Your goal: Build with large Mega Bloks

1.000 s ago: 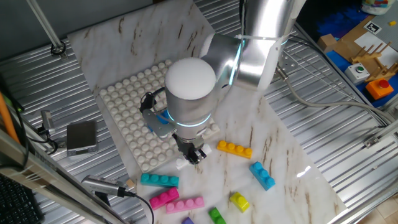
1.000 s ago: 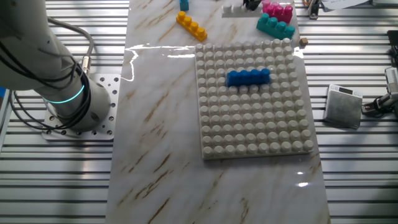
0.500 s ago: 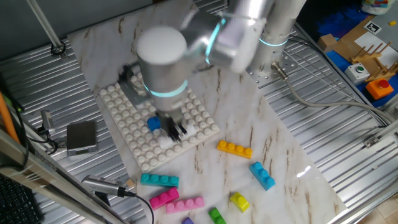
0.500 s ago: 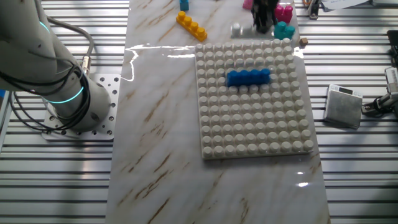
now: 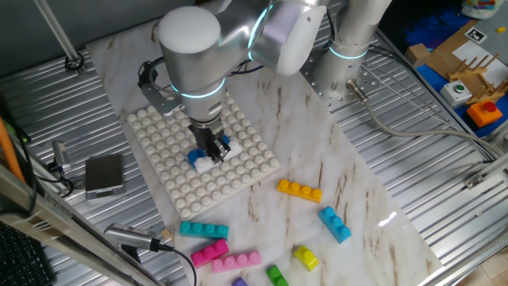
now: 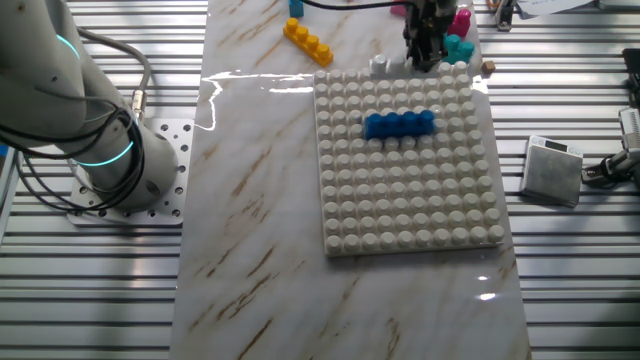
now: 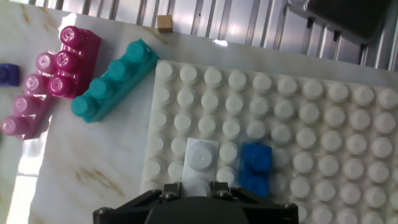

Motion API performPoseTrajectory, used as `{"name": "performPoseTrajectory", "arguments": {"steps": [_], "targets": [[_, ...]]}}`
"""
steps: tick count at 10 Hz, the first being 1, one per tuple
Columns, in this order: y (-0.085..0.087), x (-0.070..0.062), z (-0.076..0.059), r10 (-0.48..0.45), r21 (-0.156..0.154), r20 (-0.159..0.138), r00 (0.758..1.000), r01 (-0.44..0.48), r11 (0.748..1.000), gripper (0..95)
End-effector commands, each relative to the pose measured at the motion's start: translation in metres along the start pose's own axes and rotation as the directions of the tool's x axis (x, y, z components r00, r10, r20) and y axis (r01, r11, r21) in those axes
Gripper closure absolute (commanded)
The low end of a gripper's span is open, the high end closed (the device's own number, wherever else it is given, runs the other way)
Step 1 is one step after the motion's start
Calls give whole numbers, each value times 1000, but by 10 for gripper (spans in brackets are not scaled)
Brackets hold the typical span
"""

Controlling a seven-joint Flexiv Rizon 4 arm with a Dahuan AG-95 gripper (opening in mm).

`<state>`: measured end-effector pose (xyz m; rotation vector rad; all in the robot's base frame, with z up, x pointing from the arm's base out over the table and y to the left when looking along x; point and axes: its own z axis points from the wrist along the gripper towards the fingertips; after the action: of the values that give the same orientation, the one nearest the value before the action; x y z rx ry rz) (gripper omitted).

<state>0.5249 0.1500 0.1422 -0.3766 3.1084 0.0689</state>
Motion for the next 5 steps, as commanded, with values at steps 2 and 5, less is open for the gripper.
{"name": "performPoseTrajectory", "arguments": {"steps": [2, 5], "targets": [[0, -1, 0, 42, 36, 11, 999, -43, 998, 950], [-21, -1, -10, 59, 25, 20, 998, -59, 998, 950]]}}
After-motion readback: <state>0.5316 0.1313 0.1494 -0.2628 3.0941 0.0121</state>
